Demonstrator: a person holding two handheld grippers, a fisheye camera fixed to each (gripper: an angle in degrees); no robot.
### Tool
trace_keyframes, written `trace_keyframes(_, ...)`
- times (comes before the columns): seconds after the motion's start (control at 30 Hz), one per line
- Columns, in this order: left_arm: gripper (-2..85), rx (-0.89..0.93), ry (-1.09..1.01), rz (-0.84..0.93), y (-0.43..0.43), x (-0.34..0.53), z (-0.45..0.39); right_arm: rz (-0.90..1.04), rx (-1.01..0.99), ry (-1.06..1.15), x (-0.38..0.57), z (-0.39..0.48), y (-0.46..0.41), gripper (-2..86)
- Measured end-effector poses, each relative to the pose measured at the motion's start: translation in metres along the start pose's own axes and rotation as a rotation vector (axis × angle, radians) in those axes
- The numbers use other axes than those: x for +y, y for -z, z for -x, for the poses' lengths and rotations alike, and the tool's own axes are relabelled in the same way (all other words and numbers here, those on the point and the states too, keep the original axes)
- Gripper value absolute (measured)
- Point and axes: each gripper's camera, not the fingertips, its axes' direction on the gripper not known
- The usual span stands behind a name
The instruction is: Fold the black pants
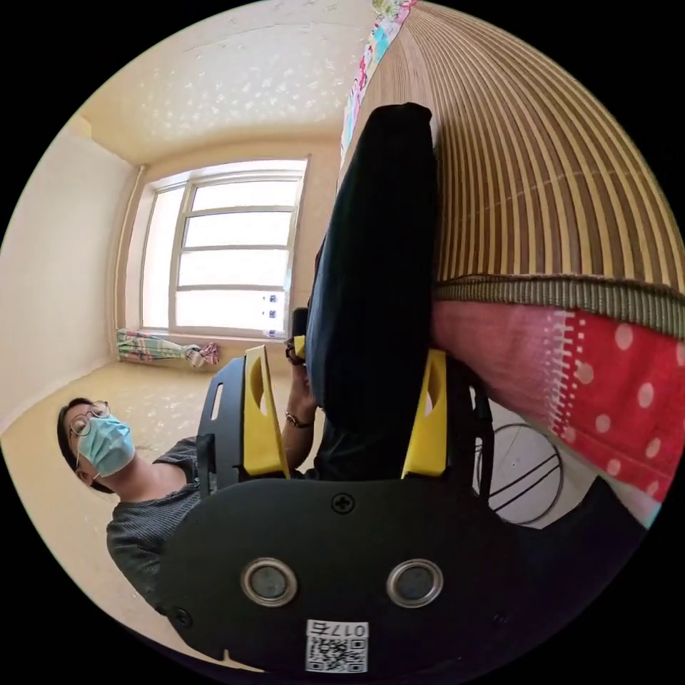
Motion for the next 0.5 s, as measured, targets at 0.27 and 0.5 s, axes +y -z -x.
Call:
trace_keyframes(0.27,11.3,-0.01,-0.085,-0.121,0.083,0.006,-0.054,-0.018,0.134,0.248,0.021,0.076,-0.027,9.7)
trace_keyframes(0.5,12.5,-0.126,-0.195,-0.477,0.247,0.028,-0.089,0.013,0.049,0.537,-0.039,0.176,-0.111,8.3)
